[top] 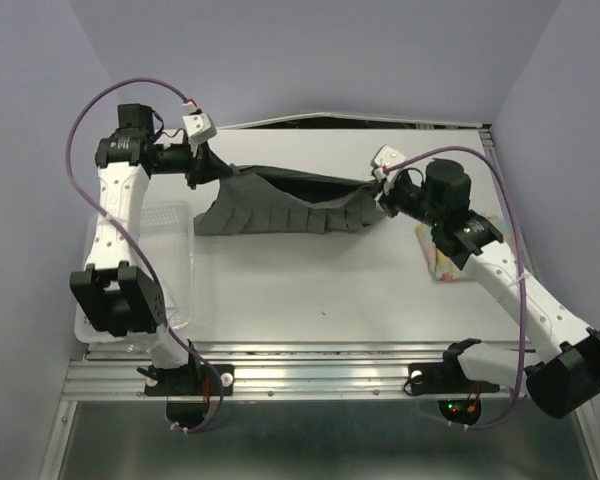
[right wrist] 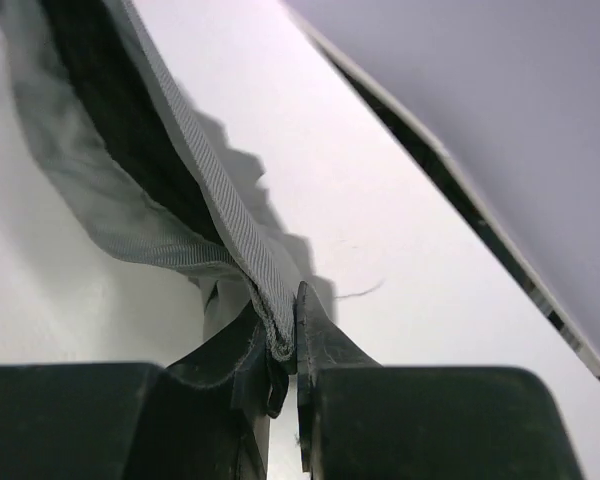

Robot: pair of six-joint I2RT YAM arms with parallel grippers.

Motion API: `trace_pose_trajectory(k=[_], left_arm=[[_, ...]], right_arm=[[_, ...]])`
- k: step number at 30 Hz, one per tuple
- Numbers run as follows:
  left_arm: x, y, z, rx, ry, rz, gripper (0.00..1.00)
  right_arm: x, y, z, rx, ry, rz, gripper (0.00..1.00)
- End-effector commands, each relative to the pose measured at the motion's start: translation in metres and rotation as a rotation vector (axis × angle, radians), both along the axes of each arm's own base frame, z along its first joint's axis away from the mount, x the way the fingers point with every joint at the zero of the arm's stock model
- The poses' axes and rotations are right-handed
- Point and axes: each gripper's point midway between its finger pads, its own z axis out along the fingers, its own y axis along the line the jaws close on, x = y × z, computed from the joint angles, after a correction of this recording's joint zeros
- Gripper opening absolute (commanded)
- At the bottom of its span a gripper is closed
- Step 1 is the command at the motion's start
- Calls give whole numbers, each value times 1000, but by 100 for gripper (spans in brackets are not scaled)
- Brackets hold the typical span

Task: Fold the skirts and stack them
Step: Flatten the skirt out

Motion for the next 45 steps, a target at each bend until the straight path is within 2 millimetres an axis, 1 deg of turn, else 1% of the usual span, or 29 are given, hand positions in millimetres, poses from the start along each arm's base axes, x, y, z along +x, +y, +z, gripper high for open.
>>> trace_pose_trajectory(k=[1, 2, 3, 4, 5, 6, 7, 10, 12, 13, 14, 15, 18, 19, 20, 21, 22, 23, 25, 28, 29, 32, 34, 36, 37, 39, 40, 43, 45], left_arm=[[-5, 19, 109, -125, -296, 95, 0], [-10, 19, 106, -155, -285, 106, 0], [-29, 14, 128, -173, -362, 100, 0], [-34, 11, 148, -185, -481, 76, 0], [-44, 7, 137, -220, -433, 79, 0], [-54, 4, 142, -225, -468, 66, 0], [-77, -1, 159, -221, -551, 40, 0], [-114, -9, 167, -236, -560, 33, 0], [-133, -12, 168, -232, -564, 30, 0], [-154, -17, 173, -231, -580, 28, 0], [-166, -19, 176, -232, -588, 27, 0], [-189, -23, 180, -235, -602, 28, 0], [-219, -29, 181, -235, -625, 30, 0], [-237, -32, 183, -231, -661, 34, 0], [-252, -35, 181, -233, -666, 36, 0], [-258, -36, 174, -236, -636, 44, 0], [-262, -36, 175, -229, -659, 43, 0], [-266, -37, 165, -233, -612, 50, 0], [-276, -40, 149, -242, -538, 47, 0], [-278, -42, 129, -250, -459, 29, 0], [-277, -42, 121, -254, -421, 32, 0], [-270, -39, 102, -247, -377, 45, 0], [-266, -37, 97, -227, -386, 53, 0], [-268, -36, 89, -208, -351, 54, 0], [-270, -35, 76, -175, -340, 35, 0], [-274, -33, 65, -128, -350, 21, 0], [-278, -33, 61, -111, -363, 12, 0], [-286, -36, 66, -134, -380, 37, 0], [-292, -37, 69, -140, -404, 43, 0]], right_arm=[[26, -61, 78, 136, -44, -262, 1], [25, -63, 89, 157, -53, -275, 1], [24, -64, 100, 171, -65, -279, 1], [20, -65, 116, 189, -80, -279, 1], [14, -64, 126, 217, -82, -271, 1], [11, -65, 135, 230, -88, -271, 1], [5, -66, 151, 242, -101, -267, 1], [-9, -71, 174, 259, -133, -265, 1], [-26, -76, 196, 276, -160, -261, 1], [-34, -77, 197, 274, -137, -256, 1], [-42, -78, 205, 283, -141, -251, 1], [-58, -82, 225, 316, -167, -241, 1], [-88, -82, 229, 340, -123, -204, 1], [-98, -83, 233, 351, -119, -190, 1], [-113, -83, 228, 372, -87, -178, 1], [-121, -84, 220, 368, -54, -174, 1], [-128, -83, 220, 375, -57, -158, 1], [-143, -82, 212, 376, -20, -132, 1], [-152, -82, 194, 356, 47, -131, 1], [-159, -83, 181, 357, 103, -136, 1], [-160, -81, 170, 343, 139, -134, 1], [-169, -77, 157, 335, 183, -96, 1], [-181, -73, 153, 315, 202, -47, 1], [-195, -69, 138, 280, 265, 3, 1], [-205, -71, 131, 275, 287, 9, 1], [-215, -69, 119, 267, 317, 34, 1], [-221, -70, 116, 263, 323, 45, 1], [-241, -75, 102, 244, 348, 52, 1], [-248, -77, 98, 239, 347, 59, 1]])
